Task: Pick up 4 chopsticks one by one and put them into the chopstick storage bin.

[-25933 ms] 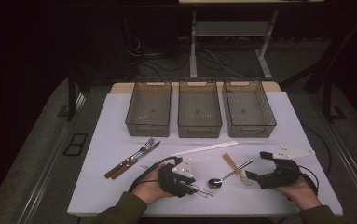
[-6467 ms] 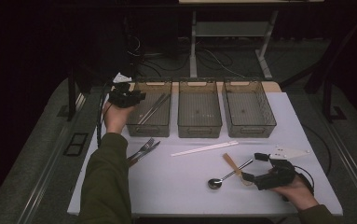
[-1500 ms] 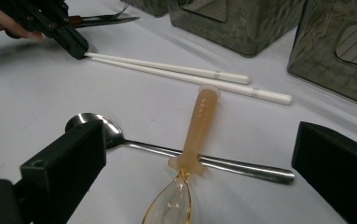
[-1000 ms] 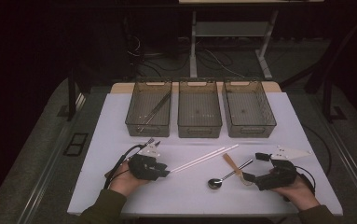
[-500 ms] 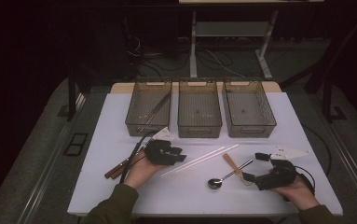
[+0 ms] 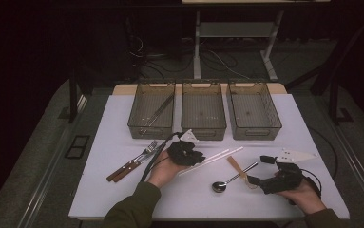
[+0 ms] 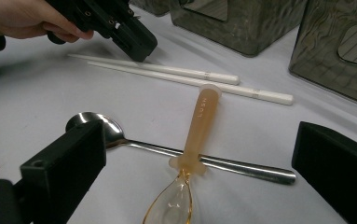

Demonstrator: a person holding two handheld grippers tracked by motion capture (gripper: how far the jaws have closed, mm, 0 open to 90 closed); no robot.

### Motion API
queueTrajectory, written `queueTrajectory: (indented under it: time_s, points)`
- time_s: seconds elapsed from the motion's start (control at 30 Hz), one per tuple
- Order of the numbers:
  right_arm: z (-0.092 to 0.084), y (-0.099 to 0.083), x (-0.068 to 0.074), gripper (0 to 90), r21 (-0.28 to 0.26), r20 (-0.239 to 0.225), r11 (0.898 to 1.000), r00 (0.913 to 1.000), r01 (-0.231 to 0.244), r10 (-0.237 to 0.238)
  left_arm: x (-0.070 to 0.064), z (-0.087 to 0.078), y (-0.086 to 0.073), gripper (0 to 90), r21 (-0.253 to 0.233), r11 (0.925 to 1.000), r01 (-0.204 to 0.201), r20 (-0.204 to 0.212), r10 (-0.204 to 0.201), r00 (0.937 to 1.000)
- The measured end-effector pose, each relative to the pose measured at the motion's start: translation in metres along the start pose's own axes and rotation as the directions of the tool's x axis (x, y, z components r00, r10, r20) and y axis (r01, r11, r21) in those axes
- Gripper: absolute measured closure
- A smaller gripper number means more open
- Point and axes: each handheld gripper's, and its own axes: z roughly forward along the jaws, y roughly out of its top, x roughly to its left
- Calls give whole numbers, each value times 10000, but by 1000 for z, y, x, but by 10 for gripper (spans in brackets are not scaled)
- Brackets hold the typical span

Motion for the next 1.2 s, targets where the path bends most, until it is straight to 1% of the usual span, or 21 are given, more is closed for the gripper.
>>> queueTrajectory:
  time_s: [0.1,0.2,0.23,0.27,0.33,0.4,0.57,0.7,0.8,0.87,1.0,1.1,1.13,1.2]
  points:
    - [0,0,0,28,-4,-8,10000,10000,19,-19,-1,4,0,767,58,10000,4,32,-4,10000]
    - [0,0,0,28,-14,-7,10000,10000,15,-15,-2,6,-1,778,257,9996,-106,-37,107,9999]
    - [0,0,0,28,-16,-14,10000,10000,9,-9,-2,7,-1,784,269,9996,-106,-39,107,9999]
    - [0,0,0,28,-14,-16,10000,10000,9,-9,-2,8,-2,789,290,9994,-186,-76,188,9998]
    - [0,0,0,28,-12,-21,10000,10000,14,-14,-3,8,-2,813,295,9989,-363,-228,370,9991]
    - [0,0,1,28,-15,-29,10000,10000,12,-12,-3,8,-3,820,278,9990,-364,-233,370,9990]
    - [0,0,0,28,-31,-50,10000,10000,-18,17,-5,8,-3,831,269,9977,-628,-323,636,9975]
    - [0,0,0,28,-59,-61,10000,10000,-38,38,-5,8,-4,835,197,9970,-747,-324,753,9966]
    - [0,0,0,28,-44,-73,10000,10000,-60,59,-4,8,-4,838,162,9971,-741,-259,745,9969]
    - [0,0,-1,29,-41,-36,9999,9999,-97,97,-3,8,-4,838,147,9977,-657,-188,660,9976]
    - [-1,0,0,28,-63,-71,10000,10000,-2,2,-3,7,-4,839,169,9980,-604,-183,607,9980]
    - [-1,0,0,28,-90,-62,10000,10000,-40,39,-1,4,-4,839,156,9987,-480,-162,483,9987]
    - [-1,0,0,28,-84,-61,10000,10000,-44,44,0,3,-4,839,141,9988,-472,-224,475,9986]
    - [-1,0,0,28,-72,-62,10000,10000,-29,28,1,-1,-3,839,4,9992,-398,-196,398,9990]
